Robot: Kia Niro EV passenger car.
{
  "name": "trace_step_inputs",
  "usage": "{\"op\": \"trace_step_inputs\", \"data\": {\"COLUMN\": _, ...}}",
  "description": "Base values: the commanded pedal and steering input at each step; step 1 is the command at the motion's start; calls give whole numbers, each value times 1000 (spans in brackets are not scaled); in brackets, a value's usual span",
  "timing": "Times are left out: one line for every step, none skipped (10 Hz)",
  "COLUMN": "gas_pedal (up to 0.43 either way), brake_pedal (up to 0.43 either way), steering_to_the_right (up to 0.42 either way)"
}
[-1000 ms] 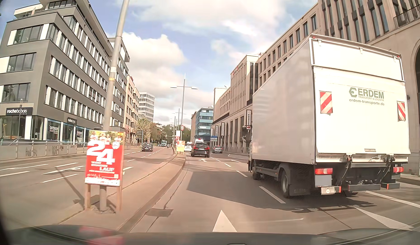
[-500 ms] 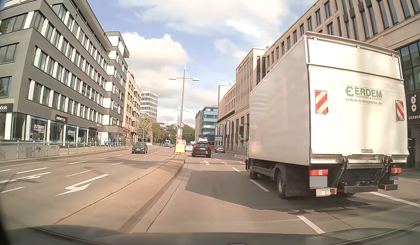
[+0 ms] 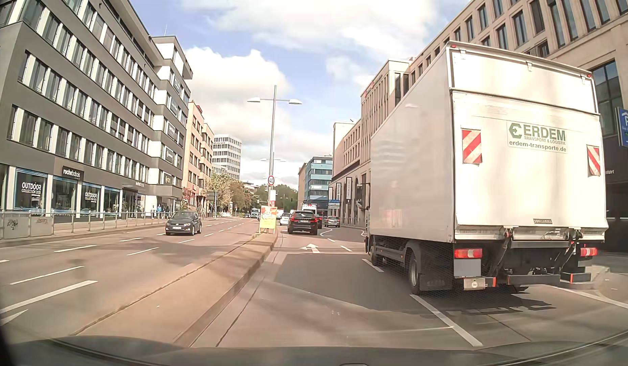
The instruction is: Follow the waypoints while adhering to traffic rules and regulations
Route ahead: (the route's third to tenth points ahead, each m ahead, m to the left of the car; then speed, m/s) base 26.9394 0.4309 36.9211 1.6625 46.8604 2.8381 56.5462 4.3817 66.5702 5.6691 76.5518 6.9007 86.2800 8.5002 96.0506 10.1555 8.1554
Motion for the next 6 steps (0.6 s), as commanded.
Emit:
{"op": "trace_step_inputs", "data": {"gas_pedal": 47, "brake_pedal": 0, "steering_to_the_right": -20}}
{"op": "trace_step_inputs", "data": {"gas_pedal": 47, "brake_pedal": 0, "steering_to_the_right": -20}}
{"op": "trace_step_inputs", "data": {"gas_pedal": 59, "brake_pedal": 0, "steering_to_the_right": -20}}
{"op": "trace_step_inputs", "data": {"gas_pedal": 59, "brake_pedal": 0, "steering_to_the_right": -20}}
{"op": "trace_step_inputs", "data": {"gas_pedal": 59, "brake_pedal": 0, "steering_to_the_right": -20}}
{"op": "trace_step_inputs", "data": {"gas_pedal": 59, "brake_pedal": 0, "steering_to_the_right": -20}}
